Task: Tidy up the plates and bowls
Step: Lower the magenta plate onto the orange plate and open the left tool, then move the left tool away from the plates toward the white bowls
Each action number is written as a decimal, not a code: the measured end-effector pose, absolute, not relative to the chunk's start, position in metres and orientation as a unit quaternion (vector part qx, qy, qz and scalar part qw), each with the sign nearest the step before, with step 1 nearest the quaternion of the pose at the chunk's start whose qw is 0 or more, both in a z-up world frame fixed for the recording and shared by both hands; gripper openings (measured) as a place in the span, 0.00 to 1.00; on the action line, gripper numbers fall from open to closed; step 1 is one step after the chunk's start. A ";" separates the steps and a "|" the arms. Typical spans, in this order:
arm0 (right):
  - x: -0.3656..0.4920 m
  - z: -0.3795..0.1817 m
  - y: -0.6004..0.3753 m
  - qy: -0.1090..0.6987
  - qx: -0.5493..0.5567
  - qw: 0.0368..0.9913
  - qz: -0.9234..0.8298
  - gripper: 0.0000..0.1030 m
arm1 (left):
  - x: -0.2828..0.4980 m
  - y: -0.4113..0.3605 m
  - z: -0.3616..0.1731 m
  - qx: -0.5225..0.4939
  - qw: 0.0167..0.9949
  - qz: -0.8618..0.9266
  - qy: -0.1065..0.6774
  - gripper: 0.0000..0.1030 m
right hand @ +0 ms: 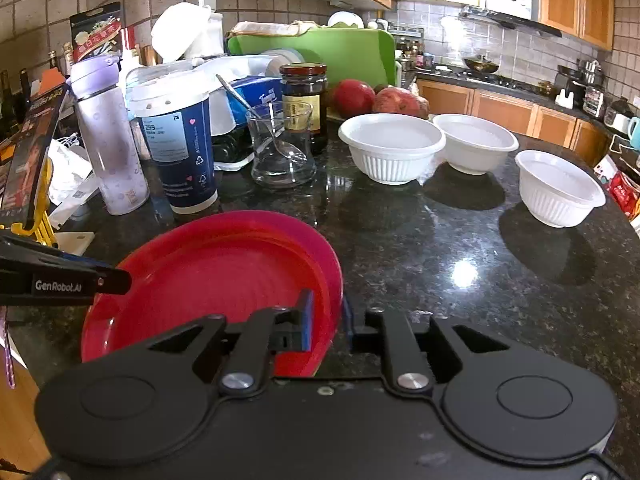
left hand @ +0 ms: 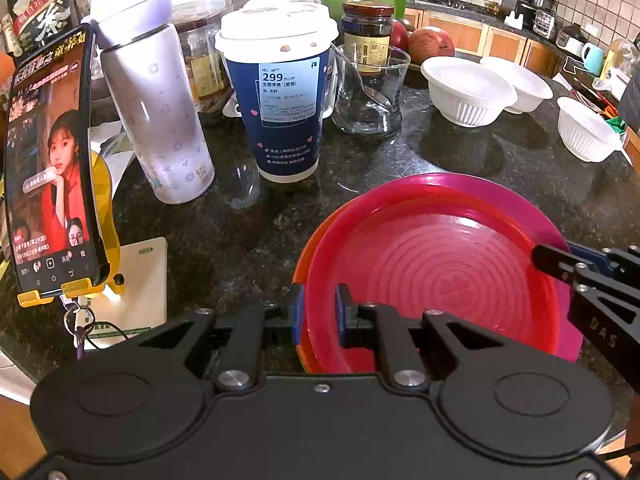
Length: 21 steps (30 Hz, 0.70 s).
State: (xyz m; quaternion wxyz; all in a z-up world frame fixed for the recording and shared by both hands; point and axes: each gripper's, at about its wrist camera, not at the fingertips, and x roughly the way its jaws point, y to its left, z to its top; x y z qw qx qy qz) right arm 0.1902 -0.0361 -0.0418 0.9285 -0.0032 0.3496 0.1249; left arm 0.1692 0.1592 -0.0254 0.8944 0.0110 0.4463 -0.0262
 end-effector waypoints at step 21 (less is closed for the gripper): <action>0.192 -0.041 -0.037 0.345 0.010 0.931 0.120 0.23 | 0.167 0.155 -0.019 0.014 0.901 -0.046 0.432 0.21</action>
